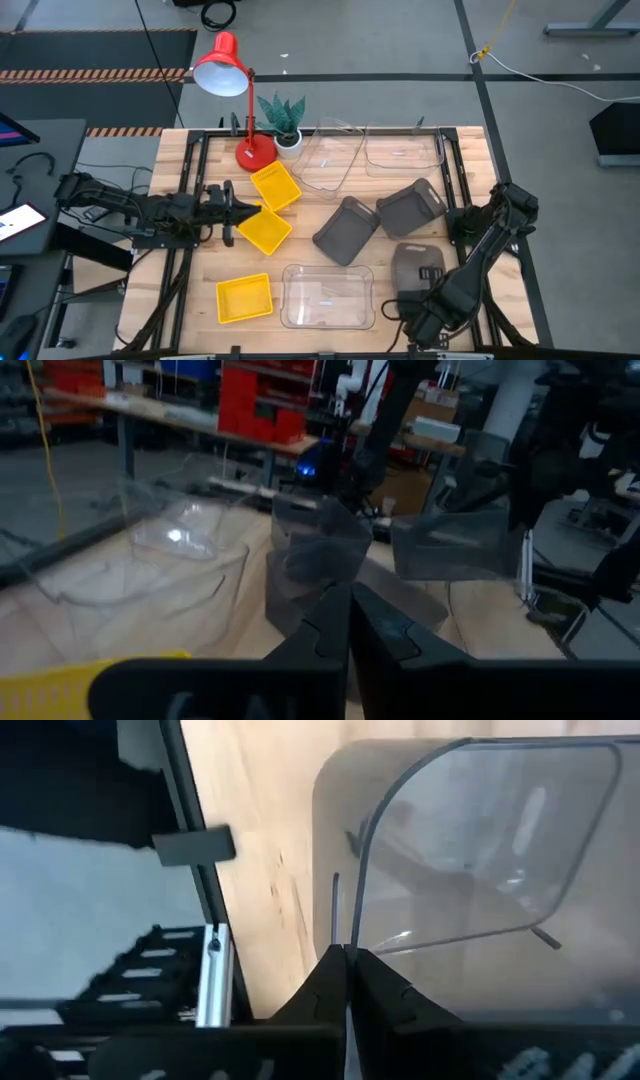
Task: Stack baskets by color
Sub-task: Stack the bottom black bin on the top right black bin
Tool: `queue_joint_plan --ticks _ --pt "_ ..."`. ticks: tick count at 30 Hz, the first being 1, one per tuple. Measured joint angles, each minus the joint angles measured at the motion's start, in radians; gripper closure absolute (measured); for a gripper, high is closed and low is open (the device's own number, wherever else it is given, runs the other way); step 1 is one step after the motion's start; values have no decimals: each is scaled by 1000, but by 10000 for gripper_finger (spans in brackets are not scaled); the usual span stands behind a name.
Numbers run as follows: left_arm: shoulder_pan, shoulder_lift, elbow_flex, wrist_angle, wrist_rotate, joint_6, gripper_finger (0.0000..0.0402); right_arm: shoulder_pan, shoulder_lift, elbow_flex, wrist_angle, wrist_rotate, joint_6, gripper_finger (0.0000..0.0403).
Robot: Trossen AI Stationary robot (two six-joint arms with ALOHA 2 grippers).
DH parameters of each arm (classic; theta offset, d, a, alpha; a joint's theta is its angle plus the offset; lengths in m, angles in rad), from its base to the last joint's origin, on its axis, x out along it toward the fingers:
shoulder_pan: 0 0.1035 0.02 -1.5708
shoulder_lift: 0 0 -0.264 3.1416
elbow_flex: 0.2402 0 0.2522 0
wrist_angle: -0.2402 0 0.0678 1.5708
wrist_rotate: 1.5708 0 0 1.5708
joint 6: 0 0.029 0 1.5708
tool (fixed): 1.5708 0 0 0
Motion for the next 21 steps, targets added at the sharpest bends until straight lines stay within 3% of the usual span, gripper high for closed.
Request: queue_joint_plan --ticks 8,21 --pt "0 0 0 80 0 80 383 -49 -1 119 -66 15 22 400" --pt "0 0 0 87 0 80 390 -118 -1 206 -161 -13 82 400"
